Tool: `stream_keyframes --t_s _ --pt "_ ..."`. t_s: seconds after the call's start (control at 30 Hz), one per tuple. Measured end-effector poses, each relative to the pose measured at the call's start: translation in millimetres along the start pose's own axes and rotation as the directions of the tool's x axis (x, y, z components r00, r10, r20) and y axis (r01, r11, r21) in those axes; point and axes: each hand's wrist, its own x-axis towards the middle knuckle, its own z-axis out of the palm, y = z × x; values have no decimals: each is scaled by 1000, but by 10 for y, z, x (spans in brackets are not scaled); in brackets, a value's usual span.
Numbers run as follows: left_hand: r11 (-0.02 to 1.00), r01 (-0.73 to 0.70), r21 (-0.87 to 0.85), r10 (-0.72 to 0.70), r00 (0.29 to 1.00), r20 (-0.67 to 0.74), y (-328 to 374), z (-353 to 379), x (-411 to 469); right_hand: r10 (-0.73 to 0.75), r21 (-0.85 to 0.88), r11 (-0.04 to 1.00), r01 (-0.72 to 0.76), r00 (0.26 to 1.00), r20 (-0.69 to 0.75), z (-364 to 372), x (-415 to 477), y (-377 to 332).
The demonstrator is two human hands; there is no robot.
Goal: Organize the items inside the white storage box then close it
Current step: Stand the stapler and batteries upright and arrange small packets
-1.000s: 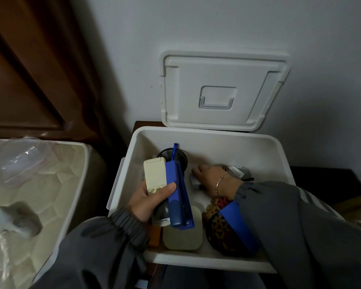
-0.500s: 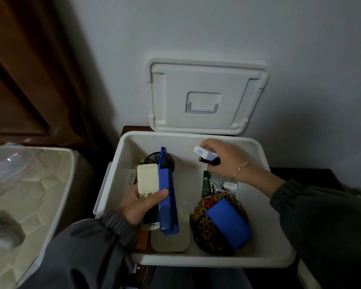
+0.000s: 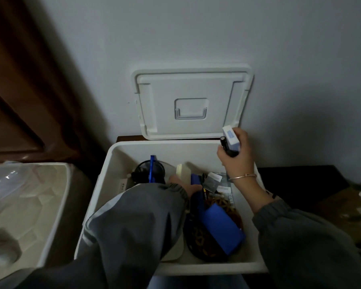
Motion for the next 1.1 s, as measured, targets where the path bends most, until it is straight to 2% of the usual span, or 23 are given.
stream_keyframes --t_s 0.1,0.23,0.47,0.57,0.77,0.9,1.0,1.1 --pt "995 71 64 -66 995 -69 64 108 193 -54 -14 998 54 999 -2 4 -4 25" --pt "984 122 130 -112 990 -88 49 140 357 -65 -24 998 66 998 11 0 18 35" --pt "997 72 9 -72 996 -43 -130 201 492 42 29 999 -41 999 -15 -1 47 34" --pt "996 60 70 -56 997 -60 -129 178 490 36 14 999 -36 999 12 -11 50 36" --pt "954 -49 294 102 981 -168 -125 278 336 60 2 998 -60 997 49 -27 39 6" --pt "865 -147 479 263 947 -185 -171 278 284 69 -10 998 -68 996 60 -37 30 -16" --pt "835 -187 517 299 944 -141 -208 233 265 71 -19 997 -70 995 68 -36 29 -26" --pt "841 -205 501 257 966 -35 -249 156 276 69 -31 997 -67 995 69 -33 30 -31"
